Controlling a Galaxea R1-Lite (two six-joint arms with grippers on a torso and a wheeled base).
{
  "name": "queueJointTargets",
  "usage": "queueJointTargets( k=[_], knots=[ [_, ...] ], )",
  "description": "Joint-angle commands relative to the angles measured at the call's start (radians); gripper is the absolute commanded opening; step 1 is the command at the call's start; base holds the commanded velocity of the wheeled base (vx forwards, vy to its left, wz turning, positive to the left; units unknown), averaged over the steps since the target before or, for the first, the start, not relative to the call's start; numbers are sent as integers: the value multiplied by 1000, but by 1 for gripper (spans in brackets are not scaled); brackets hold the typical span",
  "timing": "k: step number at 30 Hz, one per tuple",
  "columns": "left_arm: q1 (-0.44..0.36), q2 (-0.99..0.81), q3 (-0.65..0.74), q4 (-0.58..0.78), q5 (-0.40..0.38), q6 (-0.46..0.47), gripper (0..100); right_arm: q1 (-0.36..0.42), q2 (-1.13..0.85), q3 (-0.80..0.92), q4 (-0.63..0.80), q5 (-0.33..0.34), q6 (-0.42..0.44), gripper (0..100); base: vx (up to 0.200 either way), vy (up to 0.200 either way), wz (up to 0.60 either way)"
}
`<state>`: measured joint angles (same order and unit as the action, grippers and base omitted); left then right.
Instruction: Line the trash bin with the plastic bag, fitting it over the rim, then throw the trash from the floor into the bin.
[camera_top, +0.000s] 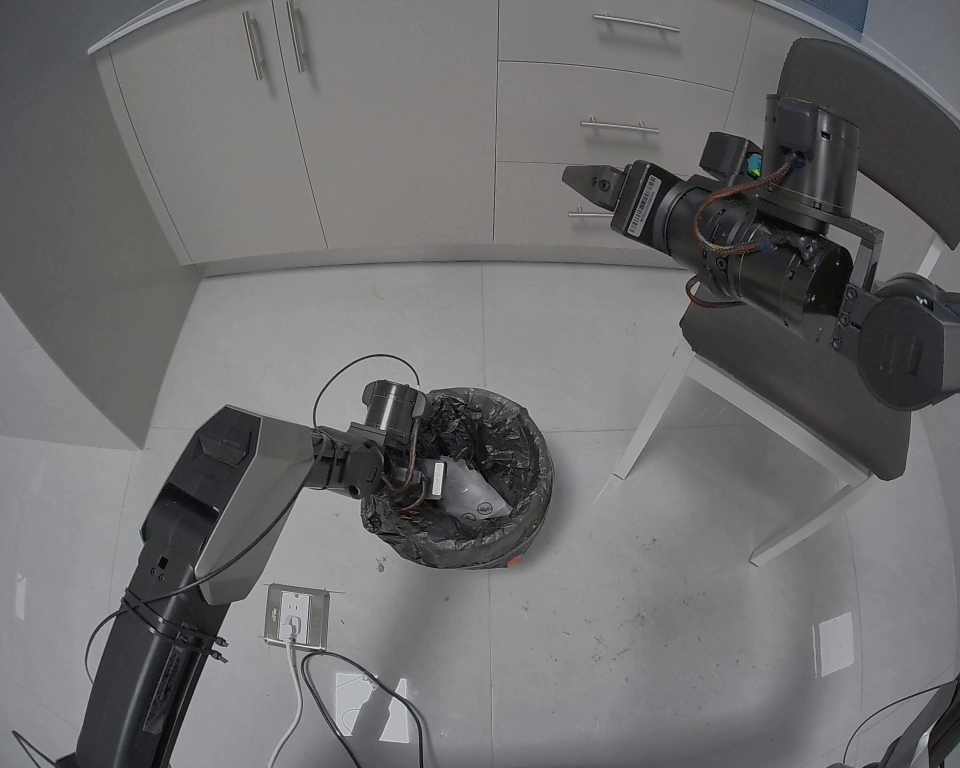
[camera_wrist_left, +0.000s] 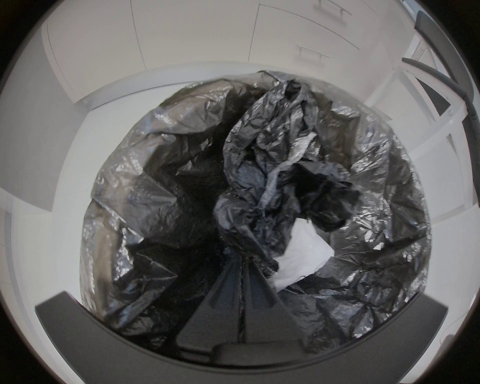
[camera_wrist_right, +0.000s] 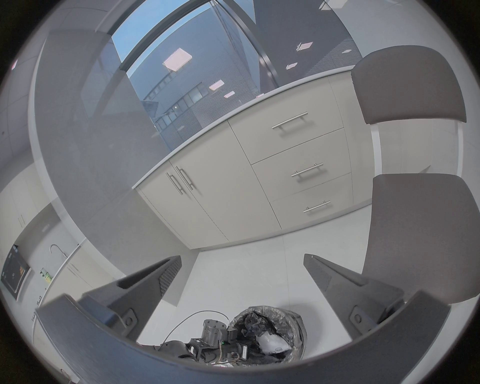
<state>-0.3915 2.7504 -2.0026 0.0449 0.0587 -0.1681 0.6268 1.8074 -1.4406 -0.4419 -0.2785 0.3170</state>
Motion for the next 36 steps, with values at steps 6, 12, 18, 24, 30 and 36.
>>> queueJointTargets(
  k=[6, 12, 18, 24, 30, 36],
  knots=[
    [-43, 38, 3, 4, -7, -2, 0, -7, 0, 14, -3, 4, 2, 100, 0, 0, 0],
    [-49, 6, 3, 4, 4, -2, 0, -2, 4, 13, -4, 5, 2, 100, 0, 0, 0],
    [-64, -41, 3, 1, 10, -2, 0, -2, 3, 14, -4, 5, 4, 100, 0, 0, 0],
    [-67, -37, 3, 4, 10, 1, 0, -1, 6, 16, -4, 5, 5, 100, 0, 0, 0],
    [-52, -110, 3, 32, 43, -1, 0, 2, -16, 3, 11, 7, 2, 100, 0, 0, 0],
    [-49, -380, 3, 250, 33, -42, 0, 21, -43, 9, 34, 9, 2, 100, 0, 0, 0]
  ],
)
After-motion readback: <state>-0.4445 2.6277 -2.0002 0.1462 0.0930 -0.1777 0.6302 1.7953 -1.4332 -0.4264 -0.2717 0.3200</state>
